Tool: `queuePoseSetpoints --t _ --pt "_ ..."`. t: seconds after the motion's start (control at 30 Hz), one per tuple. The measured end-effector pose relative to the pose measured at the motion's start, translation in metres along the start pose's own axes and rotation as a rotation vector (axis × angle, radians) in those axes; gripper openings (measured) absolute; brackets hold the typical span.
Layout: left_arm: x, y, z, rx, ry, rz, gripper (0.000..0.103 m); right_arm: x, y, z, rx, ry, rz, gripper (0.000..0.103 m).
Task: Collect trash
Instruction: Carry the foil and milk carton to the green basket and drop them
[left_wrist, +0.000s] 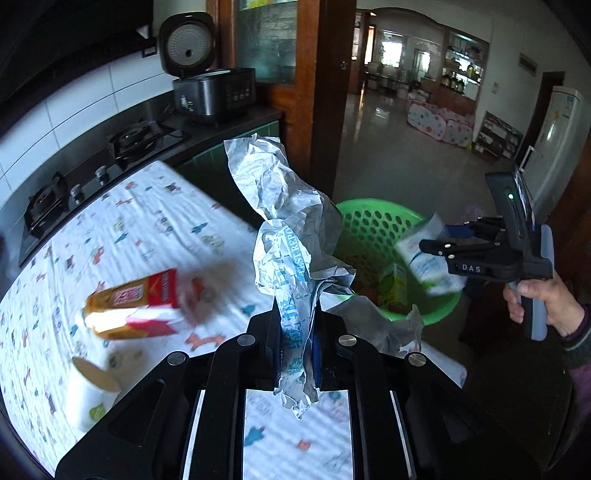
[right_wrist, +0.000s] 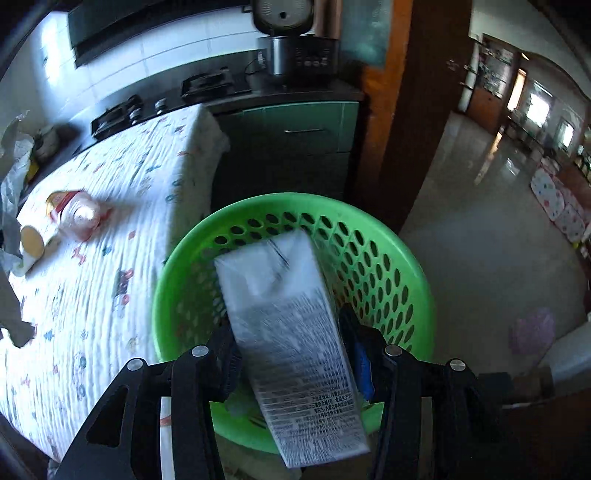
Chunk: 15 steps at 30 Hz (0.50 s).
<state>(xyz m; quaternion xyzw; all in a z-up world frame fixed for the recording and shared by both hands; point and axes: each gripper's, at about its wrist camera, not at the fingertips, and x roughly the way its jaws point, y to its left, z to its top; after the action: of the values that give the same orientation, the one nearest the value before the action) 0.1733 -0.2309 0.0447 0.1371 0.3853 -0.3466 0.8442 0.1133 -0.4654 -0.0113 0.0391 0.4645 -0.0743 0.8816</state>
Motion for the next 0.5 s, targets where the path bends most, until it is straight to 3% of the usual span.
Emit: queuePoseSetpoints --t 0.17,0.5 --pt "0.027 -0.022 0.018 0.033 0.019 -0.012 0.011 0.000 -0.016 -0.002 0.056 -0.021 0.013 0.050" --pt "0.090 -0.066 0.045 0.054 0.067 -0.050 0.012 -0.022 -0.029 -0.014 0.038 -0.054 0.009 0.061"
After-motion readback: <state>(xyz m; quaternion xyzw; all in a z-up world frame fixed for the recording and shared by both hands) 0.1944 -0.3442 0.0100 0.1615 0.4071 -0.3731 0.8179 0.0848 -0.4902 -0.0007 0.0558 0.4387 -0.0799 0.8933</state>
